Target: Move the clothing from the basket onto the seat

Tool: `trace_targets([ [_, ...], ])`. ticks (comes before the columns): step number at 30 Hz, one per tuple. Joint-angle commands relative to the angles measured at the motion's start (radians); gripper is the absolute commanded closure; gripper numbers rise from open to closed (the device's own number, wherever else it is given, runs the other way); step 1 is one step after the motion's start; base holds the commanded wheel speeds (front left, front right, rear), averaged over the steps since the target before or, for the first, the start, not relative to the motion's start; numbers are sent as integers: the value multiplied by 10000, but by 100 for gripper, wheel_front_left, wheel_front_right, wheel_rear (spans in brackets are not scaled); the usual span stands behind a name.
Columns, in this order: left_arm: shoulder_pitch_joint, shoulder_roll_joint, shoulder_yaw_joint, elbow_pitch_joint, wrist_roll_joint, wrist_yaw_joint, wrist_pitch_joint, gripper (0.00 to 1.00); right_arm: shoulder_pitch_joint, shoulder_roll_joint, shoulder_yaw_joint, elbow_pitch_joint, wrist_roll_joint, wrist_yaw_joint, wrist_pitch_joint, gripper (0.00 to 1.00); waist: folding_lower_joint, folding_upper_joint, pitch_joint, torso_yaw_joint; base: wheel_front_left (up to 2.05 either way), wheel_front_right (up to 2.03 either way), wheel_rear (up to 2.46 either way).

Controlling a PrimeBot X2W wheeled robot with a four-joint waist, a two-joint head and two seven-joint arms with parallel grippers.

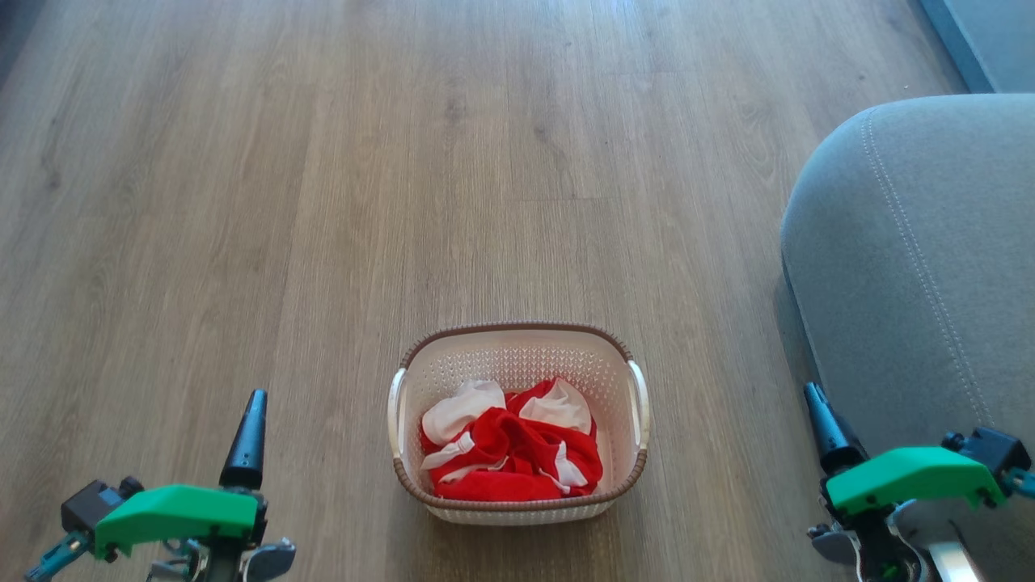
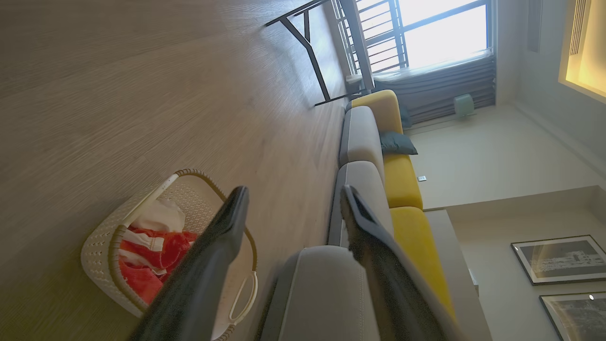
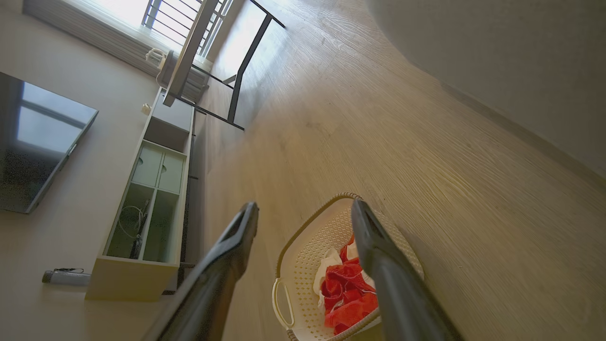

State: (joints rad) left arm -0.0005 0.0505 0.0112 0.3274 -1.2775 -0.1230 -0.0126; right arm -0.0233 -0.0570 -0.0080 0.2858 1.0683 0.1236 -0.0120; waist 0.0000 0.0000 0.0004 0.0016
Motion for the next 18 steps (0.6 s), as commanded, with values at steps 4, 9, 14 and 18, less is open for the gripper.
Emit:
trace_targets([
  [4, -536, 204, 78, -405, 779, -28, -215, 0, -664, -381, 367, -412, -824, 27, -245, 0, 0, 0, -3, 0, 0, 0, 0],
  [9, -530, 229, 51, -451, 1416, -31, -363, 0, -781, -554, 671, -422, -1454, 30, -391, 0, 0, 0, -12, 8, 0, 0, 0],
  [14, -526, 280, 32, -505, 2029, -34, -511, 0, -869, -698, 954, -422, -2043, 33, -537, 0, 0, 0, -10, 12, 0, 0, 0],
  [18, -531, 332, 19, -543, 2522, -37, -630, 0, -949, -794, 1159, -421, -2532, 35, -655, 0, 0, 0, -5, 1, 0, 0, 0],
])
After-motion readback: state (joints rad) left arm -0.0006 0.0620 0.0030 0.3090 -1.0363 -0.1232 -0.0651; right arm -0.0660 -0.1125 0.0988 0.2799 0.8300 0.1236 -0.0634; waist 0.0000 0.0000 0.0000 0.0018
